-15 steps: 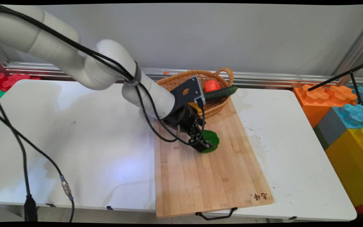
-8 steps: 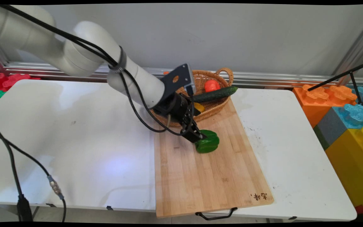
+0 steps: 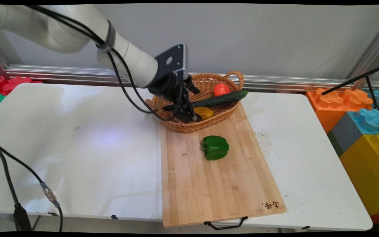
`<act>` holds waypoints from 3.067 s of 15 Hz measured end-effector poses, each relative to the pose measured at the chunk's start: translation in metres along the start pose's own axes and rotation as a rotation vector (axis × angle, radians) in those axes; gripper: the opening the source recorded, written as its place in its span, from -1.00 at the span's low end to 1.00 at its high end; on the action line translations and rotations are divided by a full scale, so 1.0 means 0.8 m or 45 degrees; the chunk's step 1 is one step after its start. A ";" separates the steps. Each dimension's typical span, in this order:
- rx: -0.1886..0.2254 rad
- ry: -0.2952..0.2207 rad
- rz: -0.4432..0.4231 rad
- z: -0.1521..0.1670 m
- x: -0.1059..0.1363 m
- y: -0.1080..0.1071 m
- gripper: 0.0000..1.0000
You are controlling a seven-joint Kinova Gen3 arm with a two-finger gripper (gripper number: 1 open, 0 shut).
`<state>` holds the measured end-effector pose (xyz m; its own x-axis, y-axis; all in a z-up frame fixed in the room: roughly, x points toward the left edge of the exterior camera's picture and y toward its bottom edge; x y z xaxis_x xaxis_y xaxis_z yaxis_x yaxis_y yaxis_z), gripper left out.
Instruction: Pick up the potato from the vegetable basket, then place the picked object on the cutting board
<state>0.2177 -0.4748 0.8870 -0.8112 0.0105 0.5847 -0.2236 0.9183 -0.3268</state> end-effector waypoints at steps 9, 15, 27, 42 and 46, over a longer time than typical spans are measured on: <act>0.052 -0.243 0.265 0.005 -0.029 -0.094 1.00; -0.070 -0.265 0.321 0.049 -0.027 -0.117 1.00; -0.274 -0.223 0.381 0.116 -0.033 -0.133 1.00; -0.353 -0.171 0.420 0.163 -0.042 -0.136 1.00; -0.365 -0.168 0.437 0.169 -0.045 -0.136 -1.00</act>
<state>0.1980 -0.6283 0.8016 -0.8783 0.2995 0.3727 0.2131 0.9430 -0.2557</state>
